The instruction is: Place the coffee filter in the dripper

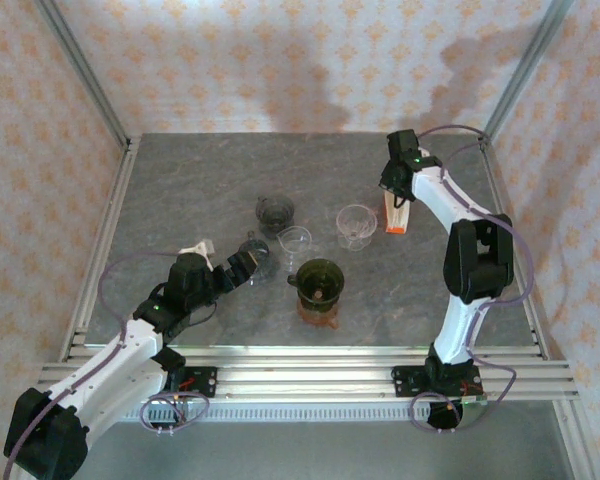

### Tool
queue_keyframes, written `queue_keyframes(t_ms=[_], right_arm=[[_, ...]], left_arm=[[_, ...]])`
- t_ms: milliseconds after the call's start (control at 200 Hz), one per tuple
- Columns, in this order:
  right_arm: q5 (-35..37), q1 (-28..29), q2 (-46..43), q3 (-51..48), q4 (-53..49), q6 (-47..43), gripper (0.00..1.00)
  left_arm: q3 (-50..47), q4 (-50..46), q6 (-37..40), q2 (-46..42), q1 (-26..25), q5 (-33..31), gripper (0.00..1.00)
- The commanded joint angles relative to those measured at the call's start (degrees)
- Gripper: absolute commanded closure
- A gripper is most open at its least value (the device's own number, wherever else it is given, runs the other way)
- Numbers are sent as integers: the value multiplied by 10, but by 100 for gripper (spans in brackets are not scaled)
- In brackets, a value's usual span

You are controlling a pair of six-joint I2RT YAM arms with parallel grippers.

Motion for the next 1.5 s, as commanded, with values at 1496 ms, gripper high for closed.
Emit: queue_keyframes(t_ms=[1496], right_arm=[[-77,55,-419,-153,-64,-39,100]], left_arm=[[49,-1,4,-15,-4,47,0]])
